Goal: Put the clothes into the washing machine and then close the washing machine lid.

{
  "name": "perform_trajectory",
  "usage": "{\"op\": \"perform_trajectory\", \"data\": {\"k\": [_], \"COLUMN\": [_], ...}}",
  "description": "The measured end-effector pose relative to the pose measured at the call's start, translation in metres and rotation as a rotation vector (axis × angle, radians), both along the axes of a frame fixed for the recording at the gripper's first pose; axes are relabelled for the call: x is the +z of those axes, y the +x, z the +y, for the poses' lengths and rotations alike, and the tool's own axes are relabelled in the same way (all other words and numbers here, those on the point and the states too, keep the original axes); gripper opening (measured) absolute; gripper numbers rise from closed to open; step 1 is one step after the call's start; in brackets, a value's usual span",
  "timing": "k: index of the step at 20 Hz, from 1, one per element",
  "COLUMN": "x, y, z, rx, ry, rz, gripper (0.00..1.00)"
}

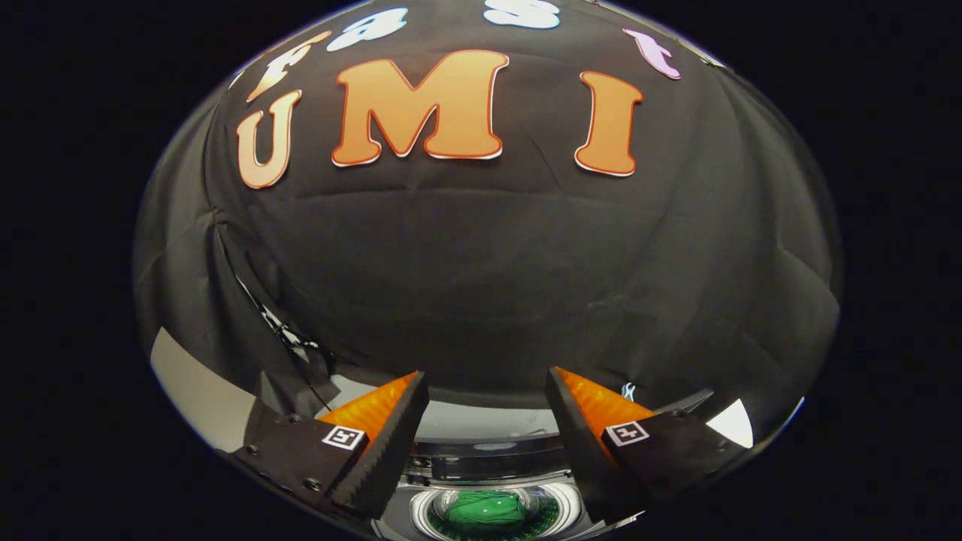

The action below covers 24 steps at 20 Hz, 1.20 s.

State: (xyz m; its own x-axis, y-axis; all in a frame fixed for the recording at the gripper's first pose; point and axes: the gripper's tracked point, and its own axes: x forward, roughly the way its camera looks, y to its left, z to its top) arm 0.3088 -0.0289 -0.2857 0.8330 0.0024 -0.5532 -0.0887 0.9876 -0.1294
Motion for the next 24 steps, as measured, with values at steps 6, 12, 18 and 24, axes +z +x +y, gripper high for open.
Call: {"op": "perform_trajectory", "data": {"k": [6, 12, 18, 24], "x": [-0.012, -0.010, -0.009, -0.011], "y": [-0.007, -0.021, -0.043, -0.071], "z": [0.002, 0.001, -0.001, -0.004], "rx": [-0.009, 0.004, 0.011, 0.014], "ry": [0.041, 0.043, 0.040, 0.034], "rz": [0.019, -0.004, -0.021, -0.011], "gripper": [0.99, 1.00, 1.00, 1.00]}}
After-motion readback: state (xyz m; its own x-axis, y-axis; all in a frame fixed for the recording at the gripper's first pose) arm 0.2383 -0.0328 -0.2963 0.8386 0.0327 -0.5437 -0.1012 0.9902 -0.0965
